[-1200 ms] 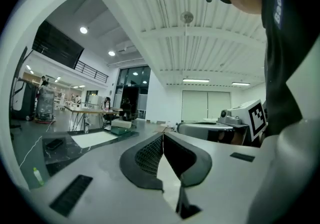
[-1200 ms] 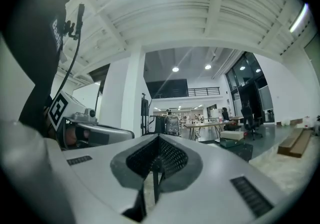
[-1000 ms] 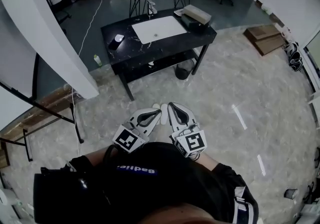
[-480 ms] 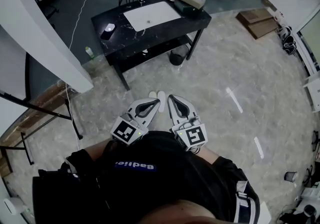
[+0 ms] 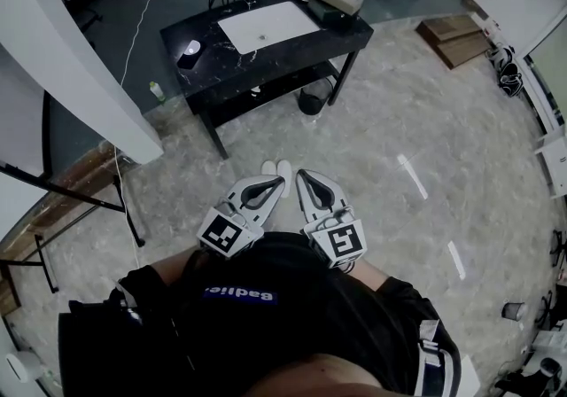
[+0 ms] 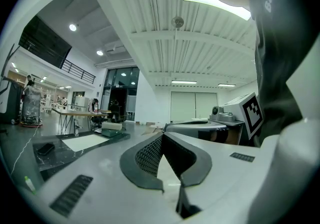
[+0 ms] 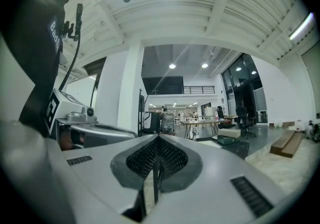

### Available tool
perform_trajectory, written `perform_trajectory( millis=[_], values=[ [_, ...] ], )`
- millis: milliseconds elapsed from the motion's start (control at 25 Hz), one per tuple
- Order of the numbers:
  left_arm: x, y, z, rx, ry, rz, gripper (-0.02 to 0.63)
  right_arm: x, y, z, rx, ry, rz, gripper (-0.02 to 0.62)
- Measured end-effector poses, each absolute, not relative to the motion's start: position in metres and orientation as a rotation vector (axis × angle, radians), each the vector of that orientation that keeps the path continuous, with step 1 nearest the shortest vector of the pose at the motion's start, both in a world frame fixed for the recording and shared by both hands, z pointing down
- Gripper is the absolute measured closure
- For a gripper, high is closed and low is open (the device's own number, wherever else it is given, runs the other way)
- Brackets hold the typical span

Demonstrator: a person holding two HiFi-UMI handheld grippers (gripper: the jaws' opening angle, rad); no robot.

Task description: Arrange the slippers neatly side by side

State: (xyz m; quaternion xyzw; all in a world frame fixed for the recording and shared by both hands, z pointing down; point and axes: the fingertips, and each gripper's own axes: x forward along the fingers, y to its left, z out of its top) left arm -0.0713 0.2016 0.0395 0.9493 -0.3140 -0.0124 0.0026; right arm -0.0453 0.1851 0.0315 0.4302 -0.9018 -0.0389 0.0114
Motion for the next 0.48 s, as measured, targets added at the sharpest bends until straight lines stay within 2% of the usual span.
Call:
perform_trajectory(
  millis=[480],
  values=[
    [-0.068, 0.215, 0.037, 2.976, -0.987, -0.041, 0.604, -0.041, 0.199, 0.03, 1.338, -2.802, -0.115, 0.597]
  ],
)
